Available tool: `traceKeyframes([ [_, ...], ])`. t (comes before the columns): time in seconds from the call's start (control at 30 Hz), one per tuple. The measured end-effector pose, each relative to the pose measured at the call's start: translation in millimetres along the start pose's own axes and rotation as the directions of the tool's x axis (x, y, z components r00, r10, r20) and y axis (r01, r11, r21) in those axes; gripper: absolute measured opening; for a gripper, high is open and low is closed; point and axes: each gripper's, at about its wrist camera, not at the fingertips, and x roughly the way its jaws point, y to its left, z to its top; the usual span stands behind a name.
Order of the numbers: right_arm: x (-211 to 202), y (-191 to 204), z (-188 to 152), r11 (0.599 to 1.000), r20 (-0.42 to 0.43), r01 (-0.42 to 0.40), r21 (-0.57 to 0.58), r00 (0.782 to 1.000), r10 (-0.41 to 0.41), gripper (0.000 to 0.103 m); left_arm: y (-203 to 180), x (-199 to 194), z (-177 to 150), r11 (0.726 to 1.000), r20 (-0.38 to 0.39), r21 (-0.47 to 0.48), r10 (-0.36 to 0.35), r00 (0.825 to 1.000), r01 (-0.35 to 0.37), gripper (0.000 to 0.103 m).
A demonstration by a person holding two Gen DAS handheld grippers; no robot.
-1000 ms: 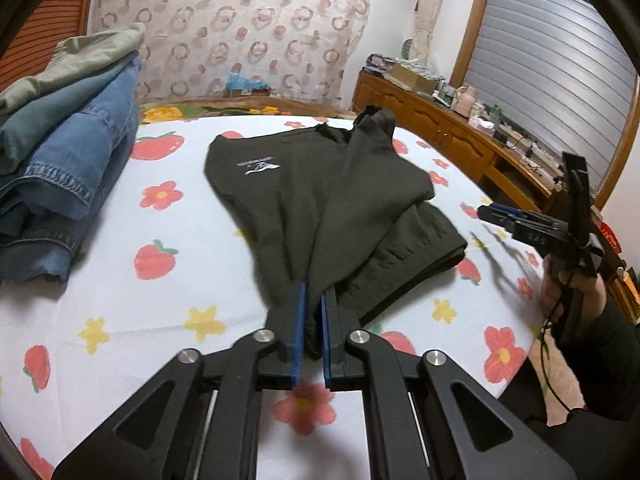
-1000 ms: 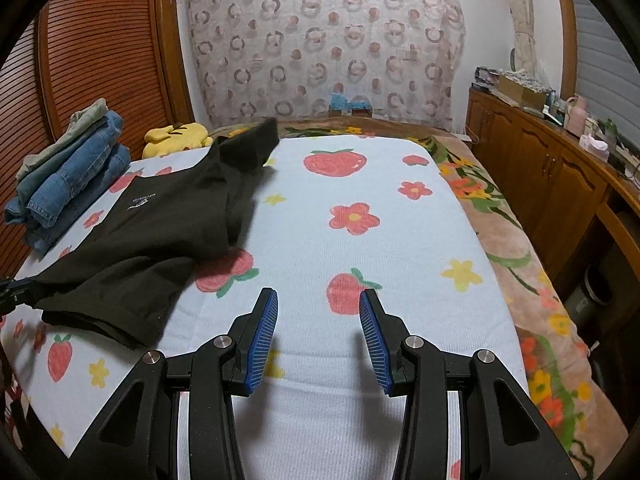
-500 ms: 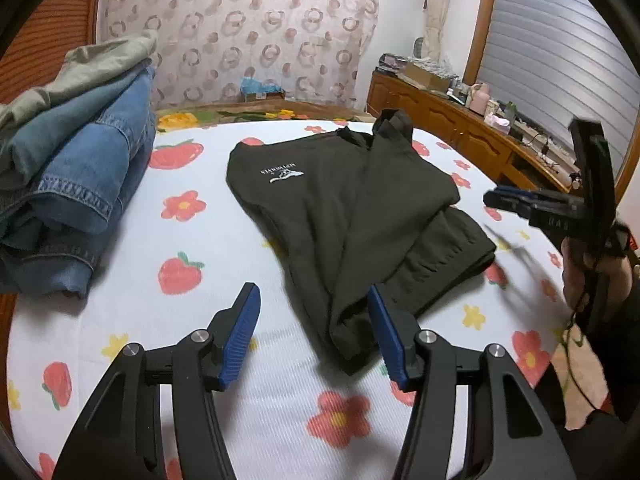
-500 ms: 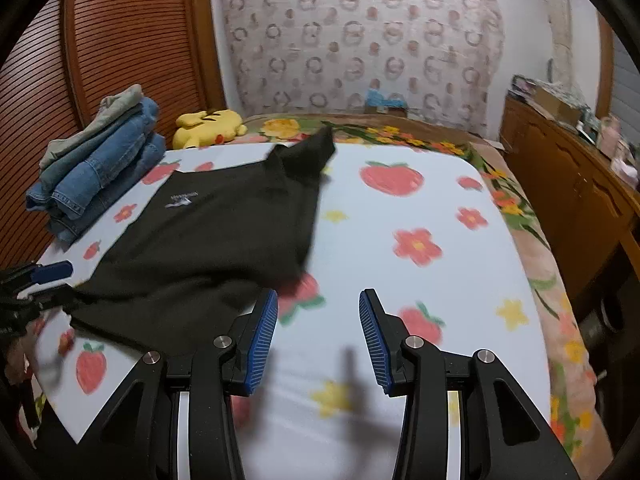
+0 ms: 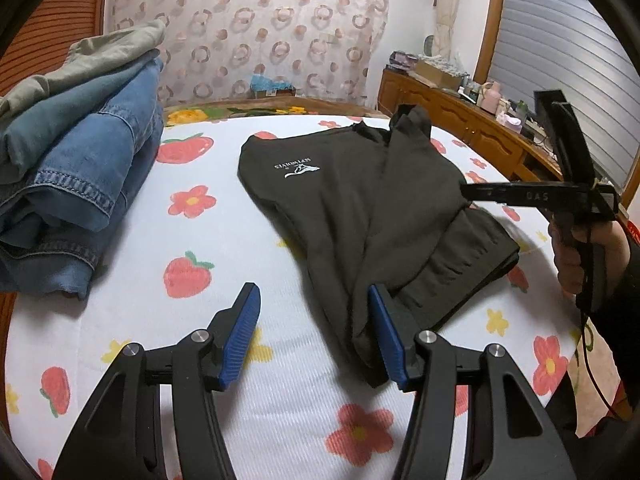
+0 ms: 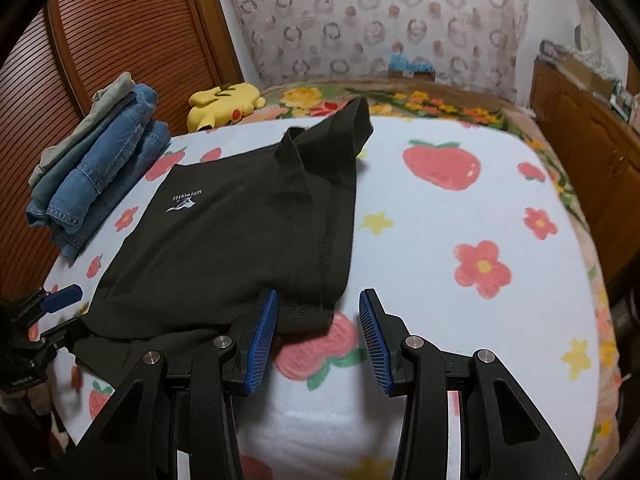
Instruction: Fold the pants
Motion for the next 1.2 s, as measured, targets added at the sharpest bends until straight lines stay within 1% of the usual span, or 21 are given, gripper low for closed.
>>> traceKeyframes([
  [0.03,3,0,0,1.000,-0.013,-0.009,-0.002,1.000,0.009,0.044,0,0,0,1.000,0.000,-0.004,-0.002,1.000,0.002,0.057],
  [0.17,-1,5,9,0.999,-0.005,-0.045,-0.014,0.999,0.045,0.011,3,0,1,1.000,0.001,-0.019,-0.008,1.000,0.008,0.057],
  [0.2,-2,6,11,0.998,0.000,-0.053,-0.017,0.999,0.053,0.007,3,0,0,1.000,0.002,-0.023,-0.009,1.000,0.009,0.057],
  [0.27,-7,10,18,0.998,0.020,-0.064,-0.029,0.998,0.065,0.004,5,0,0,0.999,0.002,-0.033,-0.012,1.000,0.012,0.057],
  [0.5,-22,37,44,0.993,0.094,-0.069,-0.095,0.993,0.078,0.004,6,-3,-2,0.999,0.019,-0.049,-0.013,1.000,0.014,0.057],
  [0.7,-16,79,70,0.978,0.127,-0.075,-0.193,0.987,0.101,0.004,8,-5,-3,0.998,0.025,-0.065,-0.016,1.000,0.018,0.057],
  [0.8,-3,102,79,0.969,0.126,-0.088,-0.231,0.985,0.119,0.004,8,-6,-3,0.998,0.031,-0.066,-0.019,0.999,0.021,0.057],
  [0.93,19,125,86,0.959,0.103,-0.113,-0.259,0.984,0.143,0.004,9,-6,-3,0.997,0.033,-0.069,-0.025,0.999,0.027,0.057],
  [1.03,29,130,88,0.959,0.085,-0.107,-0.263,0.987,0.133,0.004,10,-7,-3,0.997,0.034,-0.072,-0.028,0.999,0.031,0.057],
  [1.1,34,130,87,0.960,0.074,-0.109,-0.257,0.989,0.132,0.007,10,-7,-4,0.997,0.034,-0.073,-0.029,0.999,0.032,0.057],
  [1.17,35,126,85,0.962,0.075,-0.098,-0.253,0.990,0.121,0.018,10,-8,-4,0.997,0.033,-0.074,-0.031,0.999,0.033,0.057],
  [1.2,35,124,85,0.963,0.078,-0.098,-0.249,0.990,0.121,0.021,10,-8,-4,0.997,0.032,-0.074,-0.030,0.999,0.033,0.057],
])
